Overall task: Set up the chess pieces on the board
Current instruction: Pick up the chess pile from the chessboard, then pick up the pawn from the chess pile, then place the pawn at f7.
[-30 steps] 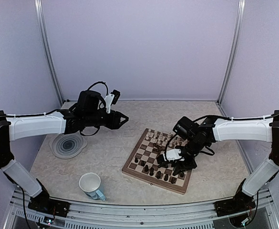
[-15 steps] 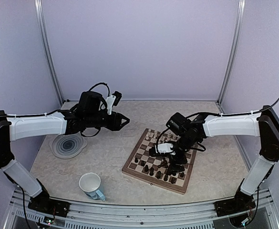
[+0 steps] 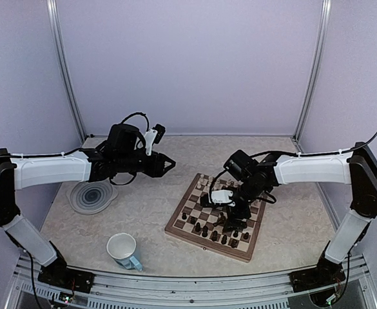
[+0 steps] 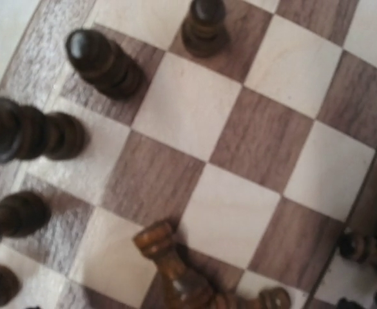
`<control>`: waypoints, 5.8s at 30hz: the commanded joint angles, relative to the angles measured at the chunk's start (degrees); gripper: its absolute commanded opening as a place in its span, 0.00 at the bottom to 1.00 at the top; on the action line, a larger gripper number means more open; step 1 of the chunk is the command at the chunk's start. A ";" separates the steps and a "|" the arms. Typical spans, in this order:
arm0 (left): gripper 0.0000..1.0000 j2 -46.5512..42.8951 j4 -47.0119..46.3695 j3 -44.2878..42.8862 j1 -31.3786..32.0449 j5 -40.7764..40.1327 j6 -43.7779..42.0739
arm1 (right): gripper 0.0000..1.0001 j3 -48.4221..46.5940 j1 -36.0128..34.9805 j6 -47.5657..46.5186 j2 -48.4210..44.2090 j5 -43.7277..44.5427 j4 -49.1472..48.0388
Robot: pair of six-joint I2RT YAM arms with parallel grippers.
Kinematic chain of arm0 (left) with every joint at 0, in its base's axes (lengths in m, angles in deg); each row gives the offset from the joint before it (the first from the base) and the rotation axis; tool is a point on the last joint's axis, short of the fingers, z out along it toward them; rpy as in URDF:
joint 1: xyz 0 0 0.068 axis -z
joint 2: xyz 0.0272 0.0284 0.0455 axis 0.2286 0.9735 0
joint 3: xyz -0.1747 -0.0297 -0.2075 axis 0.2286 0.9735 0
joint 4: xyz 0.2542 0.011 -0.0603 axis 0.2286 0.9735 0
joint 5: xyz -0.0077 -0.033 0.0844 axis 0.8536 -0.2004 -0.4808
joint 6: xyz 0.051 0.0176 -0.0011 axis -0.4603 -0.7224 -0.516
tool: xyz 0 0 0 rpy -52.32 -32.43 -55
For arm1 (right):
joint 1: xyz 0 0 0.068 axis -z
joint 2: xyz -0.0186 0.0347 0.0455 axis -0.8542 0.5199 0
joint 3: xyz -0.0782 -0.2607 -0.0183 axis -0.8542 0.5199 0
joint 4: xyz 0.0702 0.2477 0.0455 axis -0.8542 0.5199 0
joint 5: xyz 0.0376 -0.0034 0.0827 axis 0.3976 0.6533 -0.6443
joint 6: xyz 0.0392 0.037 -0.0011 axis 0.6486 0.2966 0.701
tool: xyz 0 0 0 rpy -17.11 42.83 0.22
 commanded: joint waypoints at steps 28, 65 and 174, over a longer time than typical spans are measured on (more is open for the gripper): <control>0.74 -0.54 -1.86 -0.53 -2.59 -3.43 1.82 | 0.62 0.03 3.41 7.03 0.24 -5.09 1.66; 0.67 -1.90 -6.43 1.05 -0.01 4.22 2.20 | 0.00 0.92 4.95 7.62 -2.27 -3.40 -1.93; 0.01 17.46 31.13 -25.98 19.38 -6.71 -11.05 | 0.00 12.21 15.79 3.82 -13.44 -13.32 -12.74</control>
